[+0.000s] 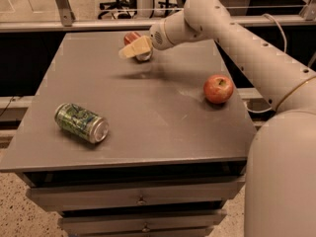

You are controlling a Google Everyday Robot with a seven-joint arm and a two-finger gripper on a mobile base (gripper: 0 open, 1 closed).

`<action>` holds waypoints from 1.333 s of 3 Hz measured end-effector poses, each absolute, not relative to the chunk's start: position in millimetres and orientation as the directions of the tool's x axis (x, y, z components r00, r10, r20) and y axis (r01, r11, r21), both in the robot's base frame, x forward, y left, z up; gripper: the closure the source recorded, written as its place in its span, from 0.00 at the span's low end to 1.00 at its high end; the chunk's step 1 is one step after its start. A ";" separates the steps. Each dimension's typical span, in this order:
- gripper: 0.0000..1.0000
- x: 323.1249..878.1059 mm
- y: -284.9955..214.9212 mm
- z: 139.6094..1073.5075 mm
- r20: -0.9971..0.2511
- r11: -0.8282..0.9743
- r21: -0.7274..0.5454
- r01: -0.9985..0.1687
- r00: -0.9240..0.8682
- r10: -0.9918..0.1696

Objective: Pick coke can

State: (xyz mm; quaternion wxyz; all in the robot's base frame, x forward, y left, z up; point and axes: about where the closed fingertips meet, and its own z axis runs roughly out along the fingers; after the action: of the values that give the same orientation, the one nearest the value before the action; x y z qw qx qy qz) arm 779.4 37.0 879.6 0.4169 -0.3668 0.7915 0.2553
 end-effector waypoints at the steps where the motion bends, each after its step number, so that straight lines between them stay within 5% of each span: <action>1: 0.24 787.0 42.5 864.4 -0.830 0.637 0.084 -0.766 -0.408 -0.381; 4: 0.94 793.6 28.3 888.1 -0.842 0.671 0.040 -0.740 -0.387 -0.376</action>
Offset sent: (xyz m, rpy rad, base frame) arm 0.0195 -0.0109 -0.0294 -0.0885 0.0109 -0.1473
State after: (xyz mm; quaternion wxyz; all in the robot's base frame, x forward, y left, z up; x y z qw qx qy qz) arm 793.6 28.3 888.1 0.4319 -0.3464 0.8056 0.2108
